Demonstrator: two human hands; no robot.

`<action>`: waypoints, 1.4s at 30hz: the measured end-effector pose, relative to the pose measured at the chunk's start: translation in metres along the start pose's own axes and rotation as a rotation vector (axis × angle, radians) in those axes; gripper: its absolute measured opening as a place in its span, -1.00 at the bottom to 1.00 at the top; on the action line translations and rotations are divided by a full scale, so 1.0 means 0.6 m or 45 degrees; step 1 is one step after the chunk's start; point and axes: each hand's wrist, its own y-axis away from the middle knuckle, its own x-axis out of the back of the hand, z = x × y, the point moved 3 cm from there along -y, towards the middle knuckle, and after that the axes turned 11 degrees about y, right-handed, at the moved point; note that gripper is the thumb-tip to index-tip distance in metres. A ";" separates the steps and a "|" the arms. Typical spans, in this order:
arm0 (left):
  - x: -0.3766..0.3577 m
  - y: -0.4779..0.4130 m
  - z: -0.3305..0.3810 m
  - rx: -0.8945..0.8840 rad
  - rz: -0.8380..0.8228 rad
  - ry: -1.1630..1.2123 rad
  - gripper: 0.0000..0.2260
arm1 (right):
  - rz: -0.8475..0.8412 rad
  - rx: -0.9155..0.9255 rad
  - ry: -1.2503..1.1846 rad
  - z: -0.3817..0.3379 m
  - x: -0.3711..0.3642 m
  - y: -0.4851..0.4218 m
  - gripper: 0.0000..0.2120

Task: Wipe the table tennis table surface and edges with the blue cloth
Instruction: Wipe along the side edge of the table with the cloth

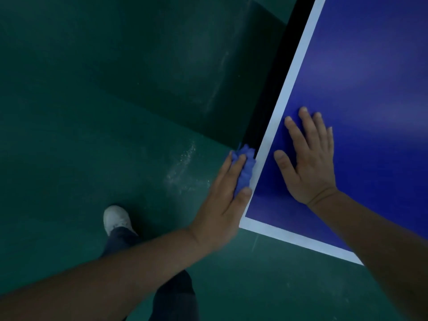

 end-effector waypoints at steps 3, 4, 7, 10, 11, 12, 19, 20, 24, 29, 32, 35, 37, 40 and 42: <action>-0.007 -0.109 0.021 0.049 0.028 -0.090 -0.49 | 0.012 -0.007 -0.001 0.004 -0.002 0.002 -0.38; -0.009 -0.164 0.027 0.042 0.020 -0.083 -0.48 | 0.013 -0.003 0.000 0.005 -0.001 0.002 -0.39; -0.005 -0.297 0.046 0.042 0.019 0.020 -0.51 | -0.008 -0.006 -0.009 0.003 0.002 0.002 -0.39; -0.009 -0.284 0.056 -0.043 0.059 0.053 -0.56 | -0.007 -0.021 -0.017 0.003 0.004 0.001 -0.39; -0.012 -0.242 0.047 -0.104 0.059 0.054 -0.56 | -0.007 -0.021 -0.016 0.003 0.004 0.001 -0.39; -0.013 -0.189 0.034 -0.129 0.063 0.054 -0.56 | 0.001 -0.021 -0.015 0.004 0.004 0.002 -0.39; -0.001 -0.084 0.001 -0.025 0.013 0.021 -0.51 | 0.029 -0.011 -0.030 0.006 0.000 0.001 -0.39; -0.001 -0.124 0.009 -0.080 -0.007 -0.040 -0.51 | 0.030 -0.011 -0.034 0.006 0.001 0.002 -0.39; -0.001 -0.309 0.033 0.026 0.070 0.195 -0.50 | 0.010 -0.042 -0.056 0.004 0.002 0.001 -0.37; -0.007 -0.279 0.053 -0.014 0.154 0.205 -0.53 | -0.016 -0.192 -0.104 0.009 -0.001 -0.001 -0.30; -0.004 -0.153 0.021 -0.049 0.133 0.130 -0.55 | -0.044 -0.183 -0.079 0.007 -0.003 -0.002 -0.29; -0.006 -0.083 0.009 0.054 0.145 0.132 -0.55 | -0.060 -0.174 -0.059 0.005 0.002 -0.002 -0.29; -0.007 -0.103 0.019 0.027 0.104 0.096 -0.57 | -0.088 -0.167 -0.044 0.003 0.007 -0.002 -0.29; -0.006 -0.218 0.041 -0.038 0.058 -0.060 -0.58 | -0.133 -0.187 -0.034 0.004 0.008 -0.006 -0.27; -0.004 -0.327 0.056 -0.050 0.057 -0.084 -0.56 | -0.137 -0.125 -0.026 0.017 0.013 -0.031 -0.27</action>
